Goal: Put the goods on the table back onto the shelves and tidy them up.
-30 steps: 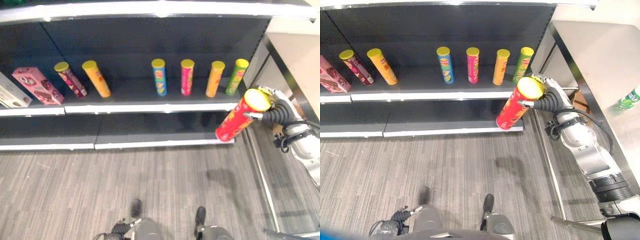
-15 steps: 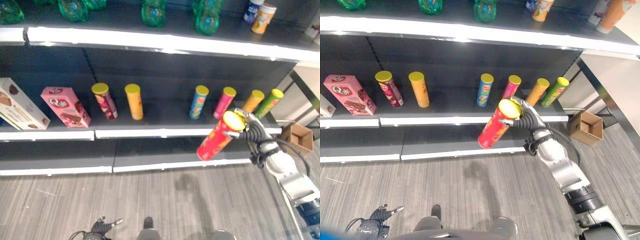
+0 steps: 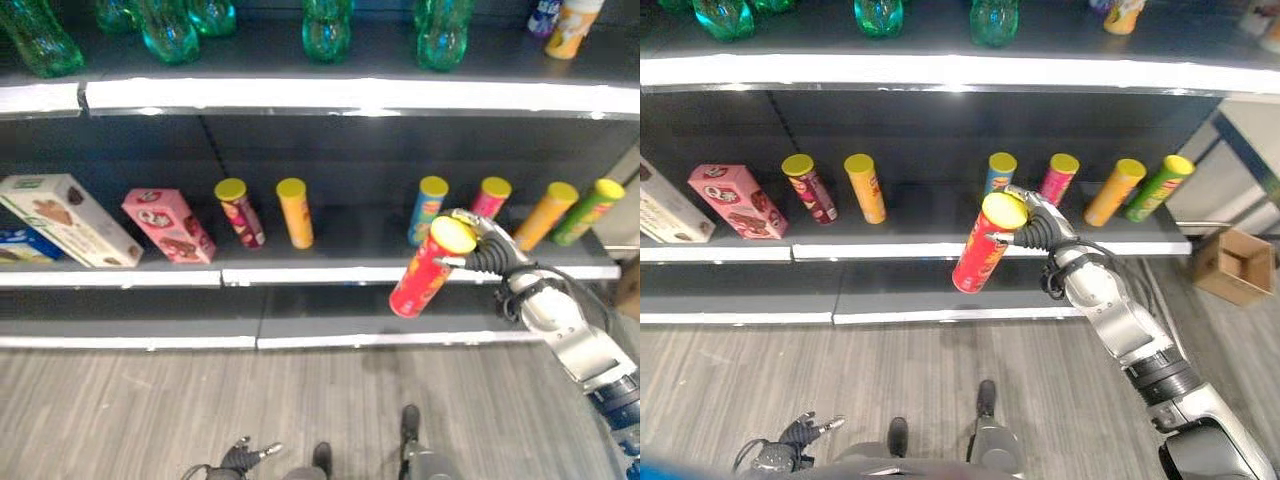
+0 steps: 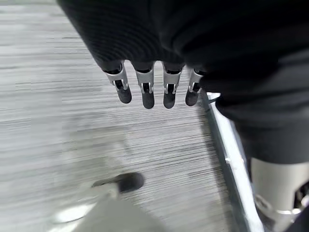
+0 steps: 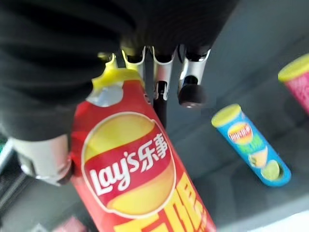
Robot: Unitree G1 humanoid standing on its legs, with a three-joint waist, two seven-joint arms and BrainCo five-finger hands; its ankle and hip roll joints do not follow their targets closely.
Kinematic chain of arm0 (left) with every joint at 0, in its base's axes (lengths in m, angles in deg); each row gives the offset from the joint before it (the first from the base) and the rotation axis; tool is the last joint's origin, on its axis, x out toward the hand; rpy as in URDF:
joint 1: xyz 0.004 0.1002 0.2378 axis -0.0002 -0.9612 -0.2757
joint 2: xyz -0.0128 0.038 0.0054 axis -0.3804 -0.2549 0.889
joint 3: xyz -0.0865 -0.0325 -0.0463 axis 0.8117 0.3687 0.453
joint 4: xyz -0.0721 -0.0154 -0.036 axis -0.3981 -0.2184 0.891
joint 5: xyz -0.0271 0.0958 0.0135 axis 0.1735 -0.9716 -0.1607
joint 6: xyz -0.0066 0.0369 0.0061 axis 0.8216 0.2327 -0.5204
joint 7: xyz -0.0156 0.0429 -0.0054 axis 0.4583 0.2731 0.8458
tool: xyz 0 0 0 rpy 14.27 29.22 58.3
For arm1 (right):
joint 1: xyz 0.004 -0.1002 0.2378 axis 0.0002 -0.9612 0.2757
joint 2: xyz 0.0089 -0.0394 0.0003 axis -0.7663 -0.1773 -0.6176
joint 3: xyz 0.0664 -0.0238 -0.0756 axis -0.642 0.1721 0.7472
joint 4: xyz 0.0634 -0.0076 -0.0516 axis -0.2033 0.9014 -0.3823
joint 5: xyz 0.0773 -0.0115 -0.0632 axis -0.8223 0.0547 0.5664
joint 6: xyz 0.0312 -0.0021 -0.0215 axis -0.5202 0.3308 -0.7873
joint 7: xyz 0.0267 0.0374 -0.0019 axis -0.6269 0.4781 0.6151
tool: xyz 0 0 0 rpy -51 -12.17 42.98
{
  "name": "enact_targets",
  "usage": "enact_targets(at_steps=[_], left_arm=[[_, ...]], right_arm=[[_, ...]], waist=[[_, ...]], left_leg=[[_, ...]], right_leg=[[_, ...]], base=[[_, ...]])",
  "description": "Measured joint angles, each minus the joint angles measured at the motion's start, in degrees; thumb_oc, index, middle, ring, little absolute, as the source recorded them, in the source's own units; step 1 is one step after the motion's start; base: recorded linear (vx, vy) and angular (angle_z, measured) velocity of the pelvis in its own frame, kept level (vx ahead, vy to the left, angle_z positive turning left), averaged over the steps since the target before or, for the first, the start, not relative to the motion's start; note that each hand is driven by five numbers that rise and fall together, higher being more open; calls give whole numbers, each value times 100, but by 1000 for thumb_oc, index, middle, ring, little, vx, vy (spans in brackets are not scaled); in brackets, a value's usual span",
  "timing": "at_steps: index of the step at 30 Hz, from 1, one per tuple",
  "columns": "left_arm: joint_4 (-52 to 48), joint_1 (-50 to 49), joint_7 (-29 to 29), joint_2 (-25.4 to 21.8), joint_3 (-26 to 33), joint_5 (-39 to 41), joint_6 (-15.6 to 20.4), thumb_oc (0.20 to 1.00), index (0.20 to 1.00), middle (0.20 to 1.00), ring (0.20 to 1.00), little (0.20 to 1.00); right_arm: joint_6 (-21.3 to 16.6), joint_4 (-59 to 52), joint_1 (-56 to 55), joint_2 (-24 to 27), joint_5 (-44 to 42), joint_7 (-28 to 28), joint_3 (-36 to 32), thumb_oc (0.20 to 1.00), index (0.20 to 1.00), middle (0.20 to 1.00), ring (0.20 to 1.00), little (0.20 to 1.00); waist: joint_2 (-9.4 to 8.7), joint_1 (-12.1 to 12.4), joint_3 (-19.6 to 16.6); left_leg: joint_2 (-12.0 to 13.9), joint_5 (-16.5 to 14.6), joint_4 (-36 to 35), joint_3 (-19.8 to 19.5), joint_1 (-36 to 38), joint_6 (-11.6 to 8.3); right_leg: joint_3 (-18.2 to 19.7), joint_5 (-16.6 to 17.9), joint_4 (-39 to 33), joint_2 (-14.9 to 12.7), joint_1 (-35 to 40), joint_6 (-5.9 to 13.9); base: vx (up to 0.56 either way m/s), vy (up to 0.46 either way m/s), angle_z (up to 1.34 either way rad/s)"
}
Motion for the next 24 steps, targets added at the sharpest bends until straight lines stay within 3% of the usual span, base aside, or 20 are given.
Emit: enact_targets(at_steps=[3, 7, 13, 20, 24], left_arm=[[9, -168, -7, 1, -26, -3, -8, 1000, 1000, 1000, 1000, 1000], [37, -157, 1, 2, -53, -4, -14, 1000, 1000, 1000, 1000, 1000], [-5, -124, 32, 4, -130, 0, -13, 1000, 1000, 1000, 1000, 1000], [-234, -7, 174, 65, -421, 80, 19, 1000, 1000, 1000, 1000, 1000], [-297, -13, 200, 111, -546, 251, 17, 1000, 1000, 1000, 1000, 1000]], right_arm=[[70, 210, 0, 26, 283, 47, 34, 200, 200, 200, 200, 200], [154, 520, 92, 11, 612, -114, 36, 200, 200, 200, 200, 200], [292, 1153, 600, -46, 978, -536, 40, 200, 200, 200, 200, 200], [470, 2422, 1489, -208, 1190, -1392, 26, 200, 200, 200, 200, 200], [541, 3022, 1759, -286, 1335, -1733, 27, 200, 200, 200, 200, 200]], waist=[[11, 46, -5], [168, 159, -1], [500, 349, 79], [939, 636, 359], [1045, 663, 483]], left_leg=[[240, 11, 2, -257, -7, -138], [296, 15, 40, -514, -159, -257], [209, 64, 78, -796, -348, -304], [143, 229, 174, -1227, -803, -382], [152, 267, 165, -1275, -928, -392]], right_leg=[[-365, -36, -2, 172, 158, -135], [-664, -44, 24, 188, 169, -369], [-977, -76, 27, 63, 180, -377], [-1604, -166, 26, -39, 157, -305], [-1824, -211, 26, -71, 154, -300]], base=[[110, -101, 56], [63, -95, 36], [29, -87, 34], [0, -92, 46], [9, -40, 30]])
